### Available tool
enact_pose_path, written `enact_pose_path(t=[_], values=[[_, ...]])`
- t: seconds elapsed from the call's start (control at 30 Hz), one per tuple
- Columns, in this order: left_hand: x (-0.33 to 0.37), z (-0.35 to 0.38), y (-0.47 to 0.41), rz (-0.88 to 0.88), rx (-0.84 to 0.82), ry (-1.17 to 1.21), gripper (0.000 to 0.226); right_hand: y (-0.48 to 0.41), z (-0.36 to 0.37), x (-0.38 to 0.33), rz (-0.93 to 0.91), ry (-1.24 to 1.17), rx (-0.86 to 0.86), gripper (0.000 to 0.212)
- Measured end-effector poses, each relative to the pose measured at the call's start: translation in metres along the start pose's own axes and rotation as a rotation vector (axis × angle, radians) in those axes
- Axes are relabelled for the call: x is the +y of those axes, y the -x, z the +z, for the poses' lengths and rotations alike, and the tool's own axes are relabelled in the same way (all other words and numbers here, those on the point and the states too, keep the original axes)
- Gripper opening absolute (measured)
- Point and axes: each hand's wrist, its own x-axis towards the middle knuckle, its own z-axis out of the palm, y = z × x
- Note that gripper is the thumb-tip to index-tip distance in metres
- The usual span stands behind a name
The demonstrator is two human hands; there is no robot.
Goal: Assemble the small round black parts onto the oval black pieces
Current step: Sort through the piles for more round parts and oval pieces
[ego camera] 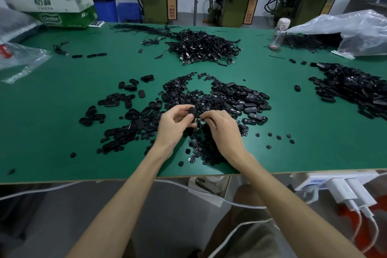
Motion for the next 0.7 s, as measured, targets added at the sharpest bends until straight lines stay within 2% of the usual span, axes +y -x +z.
enact_pose_path(t=[0.17, 0.33, 0.43, 0.7], values=[[0.001, 0.002, 0.001, 0.03, -0.033, -0.009, 0.036, -0.001, -0.003, 0.001, 0.065, -0.101, 0.007, 0.012], [0.0, 0.003, 0.0, 0.031, -0.02, -0.029, 0.036, -0.002, -0.007, 0.004, 0.069, -0.191, 0.107, 0.006], [0.001, 0.003, 0.001, 0.032, -0.013, -0.045, 0.035, -0.005, -0.01, 0.004, 0.14, -0.29, 0.092, 0.007], [0.001, 0.002, 0.002, 0.093, -0.028, -0.191, 0.034, -0.007, -0.012, 0.011, 0.192, -0.461, 0.031, 0.008]])
